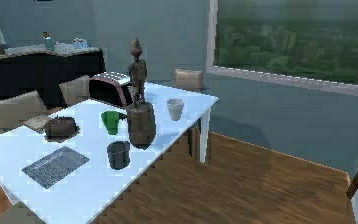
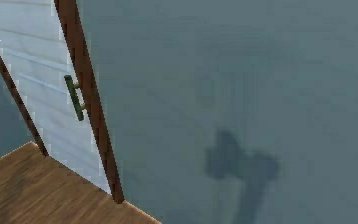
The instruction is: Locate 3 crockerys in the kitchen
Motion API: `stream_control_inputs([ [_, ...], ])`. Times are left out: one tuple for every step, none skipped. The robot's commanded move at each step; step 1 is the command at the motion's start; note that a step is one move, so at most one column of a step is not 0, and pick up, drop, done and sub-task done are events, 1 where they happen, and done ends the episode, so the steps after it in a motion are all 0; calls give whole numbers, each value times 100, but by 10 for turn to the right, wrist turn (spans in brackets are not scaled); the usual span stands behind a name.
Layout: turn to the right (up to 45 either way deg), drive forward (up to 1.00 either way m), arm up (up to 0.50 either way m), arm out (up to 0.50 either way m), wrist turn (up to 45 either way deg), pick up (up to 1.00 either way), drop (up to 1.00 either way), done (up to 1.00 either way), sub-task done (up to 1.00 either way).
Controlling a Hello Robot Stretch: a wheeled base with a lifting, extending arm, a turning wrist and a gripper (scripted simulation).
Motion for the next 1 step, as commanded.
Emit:
stream_control_inputs([
  [0, 0, 0, 0, 0, 0, 0, 100, 0],
])
